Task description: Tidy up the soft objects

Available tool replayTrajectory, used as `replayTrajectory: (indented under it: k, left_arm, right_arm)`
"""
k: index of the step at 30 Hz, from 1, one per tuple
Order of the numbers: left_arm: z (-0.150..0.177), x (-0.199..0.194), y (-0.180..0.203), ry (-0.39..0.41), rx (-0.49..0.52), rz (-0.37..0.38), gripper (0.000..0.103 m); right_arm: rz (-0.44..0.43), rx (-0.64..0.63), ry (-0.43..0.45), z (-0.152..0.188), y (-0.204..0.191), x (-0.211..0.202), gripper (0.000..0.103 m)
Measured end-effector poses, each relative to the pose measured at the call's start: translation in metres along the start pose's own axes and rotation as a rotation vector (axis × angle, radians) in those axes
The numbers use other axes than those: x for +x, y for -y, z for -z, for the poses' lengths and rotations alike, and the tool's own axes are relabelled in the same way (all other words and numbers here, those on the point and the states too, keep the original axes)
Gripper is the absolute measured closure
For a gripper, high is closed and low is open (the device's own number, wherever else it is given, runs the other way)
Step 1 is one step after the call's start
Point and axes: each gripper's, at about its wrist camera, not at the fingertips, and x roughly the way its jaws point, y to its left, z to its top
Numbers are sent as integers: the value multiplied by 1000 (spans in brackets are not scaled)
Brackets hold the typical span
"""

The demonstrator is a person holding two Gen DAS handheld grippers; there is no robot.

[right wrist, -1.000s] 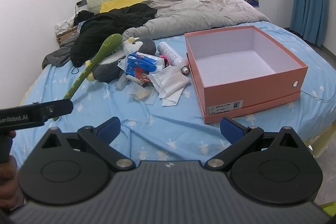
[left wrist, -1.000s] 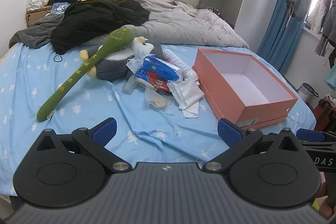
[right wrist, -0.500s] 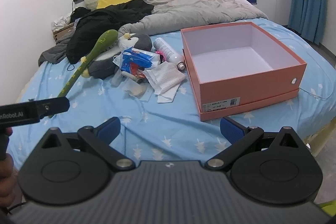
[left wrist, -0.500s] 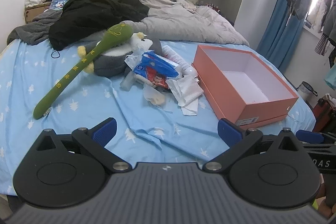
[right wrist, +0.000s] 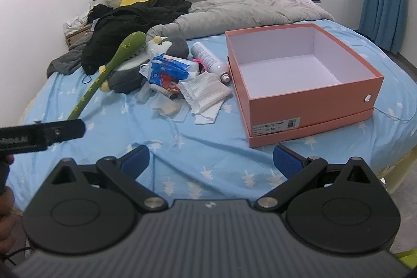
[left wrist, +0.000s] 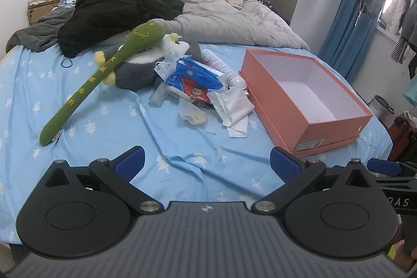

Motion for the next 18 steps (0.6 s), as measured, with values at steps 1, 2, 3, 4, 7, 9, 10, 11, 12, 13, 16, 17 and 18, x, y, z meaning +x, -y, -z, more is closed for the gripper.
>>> replayTrajectory:
  k: [1, 2, 3, 4, 7, 9, 10, 11, 12, 13, 16, 17, 18]
  left_arm:
    - [-1, 2, -2, -6, -7, 4, 0]
    - [-2, 3, -4, -12, -11, 12, 0]
    - [-3, 5, -6, -14, -13, 17, 0]
    - [-4, 6, -7, -16, -11, 18, 0]
    - [-4, 9, -9, -22, -14, 18, 0]
    - [-5, 14, -14, -31, -33, 21, 0]
    - [-6, 17, -14, -34, -39, 22, 0]
    - [-6, 19, -16, -36, -41, 20, 0]
    - [-7, 21, -17, -35, -40, 16, 0]
    - [-7, 24, -18, -34, -37, 11, 0]
    - [-10, 33, -22, -40, -31, 16, 0]
    - [-11, 36, -24, -42, -35, 20, 0]
    - [-13, 39, -27, -41, -43, 19, 0]
  right_arm:
    - [1, 7, -1, -1, 2, 0, 0]
    - [-2, 16, -2, -1, 4, 0, 0]
    - [-8, 27, -4, -1, 6, 1, 0]
    - [-11, 35, -7, -1, 8, 2, 0]
    - [2, 47, -19, -1, 11, 5, 0]
    - [13, 48, -27, 1, 12, 8, 0]
    - [14, 49, -31, 2, 12, 10, 0]
    - [14, 52, -34, 2, 11, 12, 0]
    - [12, 55, -34, 2, 11, 14, 0]
    - [9, 55, -34, 2, 11, 16, 0]
    - [0, 50, -33, 1, 8, 25, 0]
    - [-10, 46, -34, 1, 7, 28, 0]
    - [-22, 41, -47, 1, 5, 33, 0]
